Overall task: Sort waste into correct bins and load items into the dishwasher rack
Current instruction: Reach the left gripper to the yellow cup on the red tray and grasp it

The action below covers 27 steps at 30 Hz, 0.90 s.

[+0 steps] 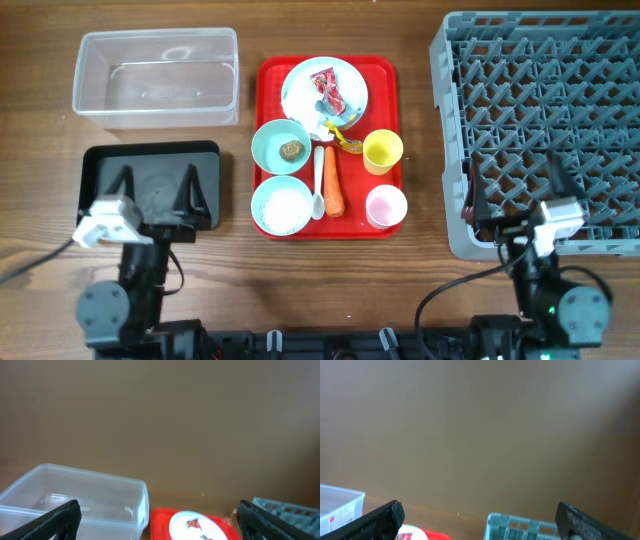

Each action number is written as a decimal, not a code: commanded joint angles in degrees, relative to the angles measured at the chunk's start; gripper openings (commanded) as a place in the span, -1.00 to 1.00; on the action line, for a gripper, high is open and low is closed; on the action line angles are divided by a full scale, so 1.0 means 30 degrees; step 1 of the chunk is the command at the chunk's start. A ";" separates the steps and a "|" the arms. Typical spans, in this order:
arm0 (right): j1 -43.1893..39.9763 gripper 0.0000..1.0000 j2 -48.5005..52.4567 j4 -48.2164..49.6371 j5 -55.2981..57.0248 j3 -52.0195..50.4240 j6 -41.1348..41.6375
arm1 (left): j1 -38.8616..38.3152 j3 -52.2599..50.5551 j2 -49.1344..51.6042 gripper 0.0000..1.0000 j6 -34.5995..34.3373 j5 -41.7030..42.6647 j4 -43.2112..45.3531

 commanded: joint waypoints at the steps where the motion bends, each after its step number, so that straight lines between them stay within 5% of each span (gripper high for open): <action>1: -0.0080 1.00 0.4357 -0.0080 -0.0393 0.3738 -0.0357 | 0.0124 0.4721 0.4277 0.99 0.0612 0.0714 -0.2463; 4: -0.0080 0.99 0.7992 -0.1727 -0.2033 0.7519 -0.0707 | 0.0117 0.8714 0.7694 0.99 0.0612 0.0969 -0.5683; 12: -0.0080 0.99 1.6495 -1.5839 -0.5333 2.0094 -0.0619 | -0.2608 1.5169 1.5999 1.00 0.0627 0.1005 -1.2400; 18: -0.0080 1.00 1.7631 -1.7318 -0.9034 2.0815 0.1173 | -0.5370 1.5285 1.9839 1.00 0.0619 0.1013 -1.3143; 21: -0.0080 0.99 1.7704 -1.7274 -0.9114 2.0815 0.3534 | -0.5544 1.5285 2.0648 1.00 0.0532 0.1610 -1.3355; 27: -0.0080 0.89 1.8170 -1.8411 -0.8189 2.0808 0.3315 | -0.5544 1.5285 2.0859 0.99 0.0554 0.2659 -1.3500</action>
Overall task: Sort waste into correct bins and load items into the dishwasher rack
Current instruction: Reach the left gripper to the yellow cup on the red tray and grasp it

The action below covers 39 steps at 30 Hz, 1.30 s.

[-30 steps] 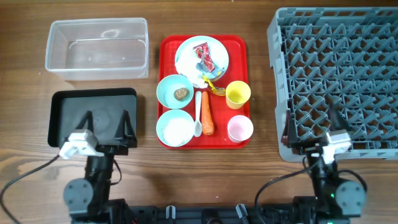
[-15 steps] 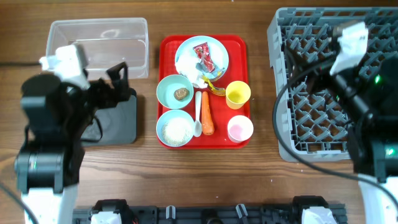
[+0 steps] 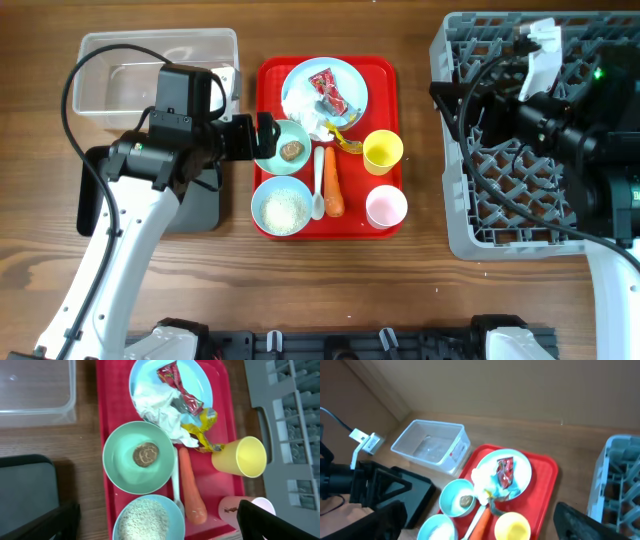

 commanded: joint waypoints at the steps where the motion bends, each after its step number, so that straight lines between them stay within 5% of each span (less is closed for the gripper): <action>1: -0.0058 0.88 0.0729 -0.0860 0.0641 0.0452 0.0408 | -0.0131 0.0342 0.0036 1.00 0.0175 0.0729 0.0189; 6: -0.0066 0.90 0.1756 -0.1122 0.1829 0.0452 0.0641 | -0.3687 0.1239 0.1406 0.99 -0.0867 -0.1421 0.1610; 10: -0.0080 0.90 0.1588 -0.2375 0.4947 0.0459 0.1064 | -0.6696 0.2135 0.6543 0.80 -0.2390 -0.2783 0.4779; 17: -0.0080 0.91 0.1559 -0.3628 0.7031 0.0459 0.1122 | -0.7410 0.2346 0.9551 0.62 -0.3869 -0.1501 0.8495; 25: -0.0080 0.90 0.1566 -0.3818 0.7366 0.0459 0.1115 | -0.8109 0.2339 1.0921 0.34 -0.4014 -0.2149 0.8495; 28: -0.0080 0.89 0.1566 -0.4000 0.7584 0.0459 0.1122 | -0.8269 0.2331 1.1016 -0.02 -0.4022 -0.2157 0.8502; 32: -0.0080 0.87 0.1574 -0.4153 0.7592 0.0459 0.1115 | -0.8488 0.2339 1.1679 -0.77 -0.4095 -0.2157 0.8772; 34: -0.0080 0.87 0.1574 -0.4357 0.7592 0.0459 0.1115 | -0.8517 0.2339 1.1679 -0.92 -0.4095 -0.2157 0.8801; 39: -0.0080 0.84 0.1574 -0.4524 0.7584 0.0459 0.1122 | -0.8480 0.2346 1.1562 -0.92 -0.4539 -0.2142 0.9056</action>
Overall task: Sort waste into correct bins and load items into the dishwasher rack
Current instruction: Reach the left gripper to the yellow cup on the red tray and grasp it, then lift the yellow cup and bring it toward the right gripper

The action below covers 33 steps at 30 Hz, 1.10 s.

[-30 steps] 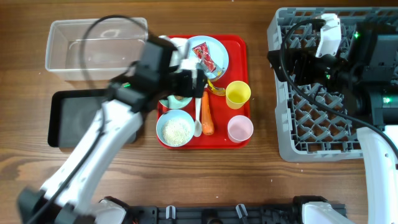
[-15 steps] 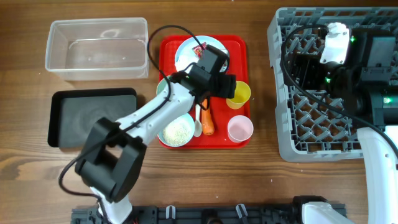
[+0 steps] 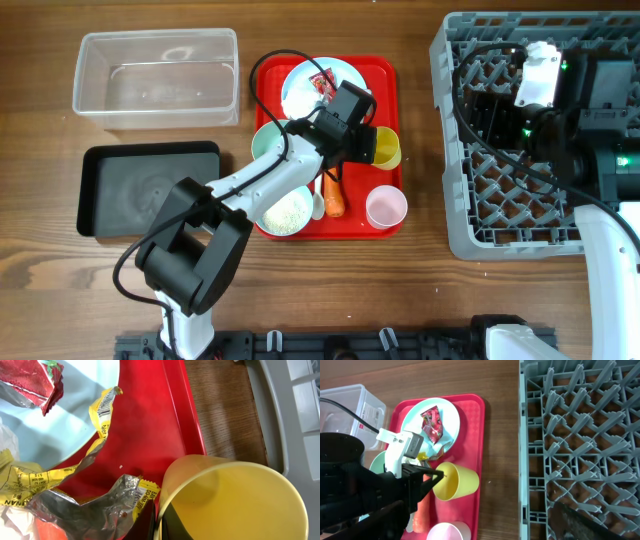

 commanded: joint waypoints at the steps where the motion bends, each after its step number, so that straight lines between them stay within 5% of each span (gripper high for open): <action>1: -0.0080 0.84 -0.0160 -0.0036 0.0401 0.0335 0.0197 | 0.0036 0.0357 -0.0131 -0.92 -0.0583 -0.0102 0.0160; 5: -0.0080 0.95 -0.0160 0.0007 0.0073 0.0328 0.0517 | 0.2565 0.1005 -0.3220 -0.92 -0.1297 0.3650 0.0022; 9: -0.0080 0.99 0.0255 0.0503 -0.2404 0.0291 -0.0758 | 0.7541 0.1049 -0.5982 -0.92 -0.2419 1.3136 -0.0561; 14: -0.0080 1.00 0.2113 0.4153 -1.2903 0.0277 -0.3672 | 1.1300 0.1042 -0.5748 -0.92 -0.0998 2.4968 -0.0554; 16: -0.0080 0.99 0.3322 0.6441 -1.7602 0.0277 -0.3723 | 1.1635 0.1042 -0.5748 -0.92 -0.0299 2.6928 -0.0561; 22: 0.0525 0.98 0.7526 1.1067 -2.6330 0.0277 -0.3432 | 1.1132 0.1042 -0.5668 -0.92 0.0335 2.5842 -0.0546; 33: 0.3774 0.83 0.7803 1.1744 -2.2884 0.0277 -0.2208 | 1.0061 0.1042 -0.5588 -0.92 0.0248 2.2192 -0.0838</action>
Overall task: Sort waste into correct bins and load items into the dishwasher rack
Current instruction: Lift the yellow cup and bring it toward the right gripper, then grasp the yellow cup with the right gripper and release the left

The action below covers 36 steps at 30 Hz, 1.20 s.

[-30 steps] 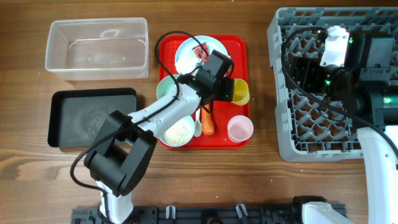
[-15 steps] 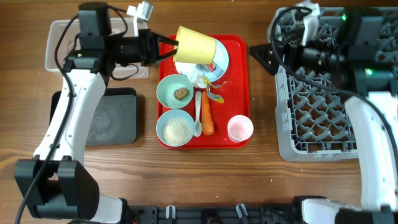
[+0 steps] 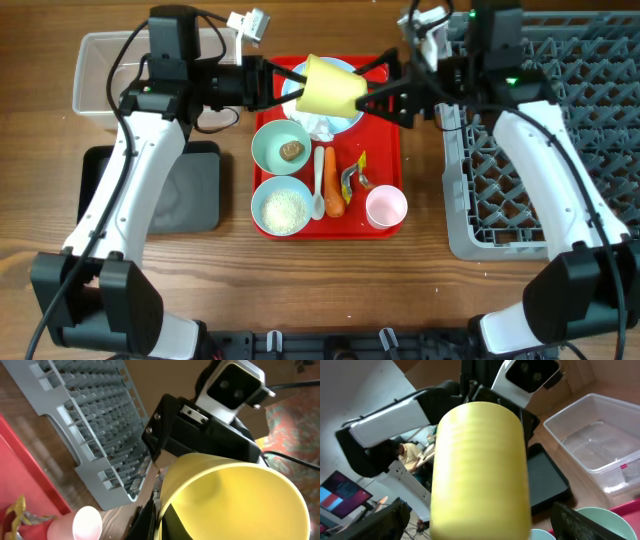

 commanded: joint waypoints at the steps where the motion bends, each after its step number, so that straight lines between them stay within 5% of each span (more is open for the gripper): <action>1: 0.1122 0.80 -0.0022 0.0211 0.1690 0.0284 0.0648 | -0.0117 0.0022 0.0189 -0.92 0.0372 -0.0801 0.0000; 19: 0.1807 0.04 -0.0022 0.2113 0.2186 0.0284 0.1632 | -0.0117 0.0022 0.0189 -0.92 0.0379 -0.0852 -0.0022; 22: 0.1698 0.31 -0.0022 0.2951 0.2681 0.0284 0.2324 | -0.0117 0.0022 0.0189 -0.92 0.0379 -0.0852 -0.0087; 36: 0.1107 0.37 -0.0022 0.7563 0.1989 0.0284 0.5501 | -0.0117 0.0022 0.0189 -0.92 0.0386 -0.0852 -0.0160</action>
